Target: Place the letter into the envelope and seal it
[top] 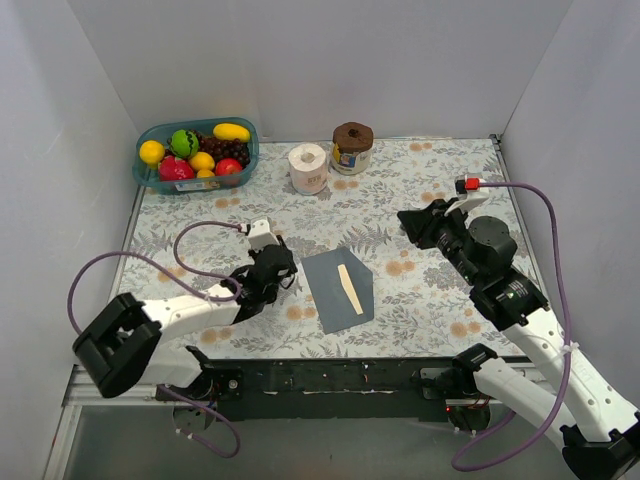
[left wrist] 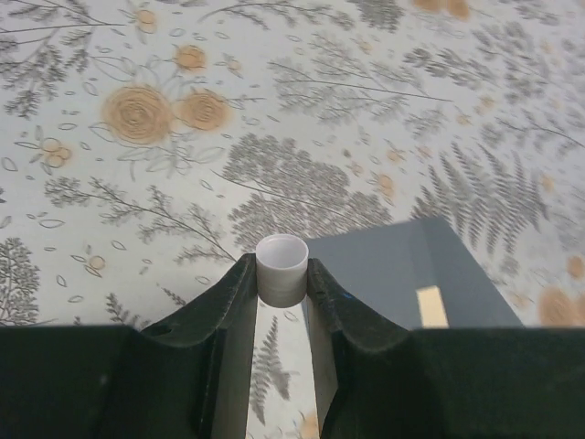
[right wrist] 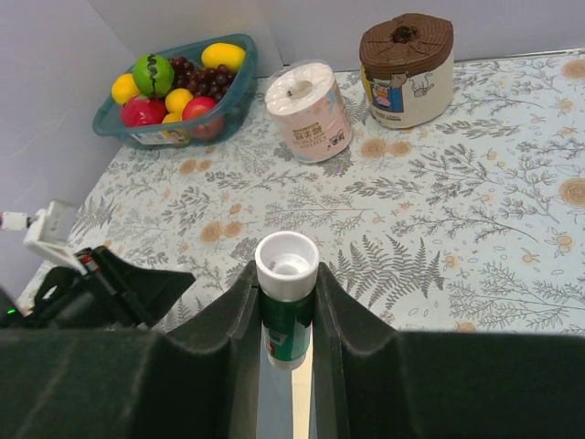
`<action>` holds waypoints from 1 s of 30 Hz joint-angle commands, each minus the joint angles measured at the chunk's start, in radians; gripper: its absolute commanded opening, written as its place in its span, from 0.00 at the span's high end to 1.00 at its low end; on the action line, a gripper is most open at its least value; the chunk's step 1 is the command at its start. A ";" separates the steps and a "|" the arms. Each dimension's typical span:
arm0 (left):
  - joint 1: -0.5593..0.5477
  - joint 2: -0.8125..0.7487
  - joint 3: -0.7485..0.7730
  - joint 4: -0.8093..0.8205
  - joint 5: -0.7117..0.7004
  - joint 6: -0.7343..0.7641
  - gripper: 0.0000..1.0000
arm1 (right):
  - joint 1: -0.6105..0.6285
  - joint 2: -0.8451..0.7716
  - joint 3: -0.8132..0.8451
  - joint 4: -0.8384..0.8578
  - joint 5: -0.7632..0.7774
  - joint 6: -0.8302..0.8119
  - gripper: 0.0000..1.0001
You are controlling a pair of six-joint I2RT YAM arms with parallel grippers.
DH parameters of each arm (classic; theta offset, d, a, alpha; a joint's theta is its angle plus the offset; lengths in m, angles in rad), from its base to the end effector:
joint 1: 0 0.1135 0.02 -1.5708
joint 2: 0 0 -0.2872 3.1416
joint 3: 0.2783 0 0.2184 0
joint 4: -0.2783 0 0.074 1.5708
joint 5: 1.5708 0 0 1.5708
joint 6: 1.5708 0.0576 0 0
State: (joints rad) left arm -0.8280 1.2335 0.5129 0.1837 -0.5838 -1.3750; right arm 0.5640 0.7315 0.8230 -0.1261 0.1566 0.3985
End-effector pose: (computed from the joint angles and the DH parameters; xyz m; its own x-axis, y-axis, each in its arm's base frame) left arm 0.1771 -0.1459 0.2286 -0.3559 -0.8225 -0.4437 -0.2821 0.5472 -0.7880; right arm 0.1237 0.0676 0.3798 -0.1807 0.3392 -0.9232 -0.3539 0.8533 0.3828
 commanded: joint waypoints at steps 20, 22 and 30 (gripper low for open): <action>0.102 0.587 -0.004 0.310 -0.404 -0.087 0.87 | -0.001 0.005 -0.013 -0.035 -0.143 -0.013 0.99; 0.101 0.609 0.004 0.286 -0.418 -0.104 0.85 | -0.001 0.016 -0.009 -0.037 -0.146 -0.020 0.99; 0.047 0.667 0.032 0.177 -0.508 -0.163 0.43 | -0.001 0.043 -0.007 -0.038 -0.150 -0.039 0.99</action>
State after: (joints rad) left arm -0.7574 1.8381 0.5747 0.5831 -1.0931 -1.4773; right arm 0.5640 0.7708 0.8040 -0.1856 0.0177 0.3820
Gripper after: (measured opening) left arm 0.520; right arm 0.283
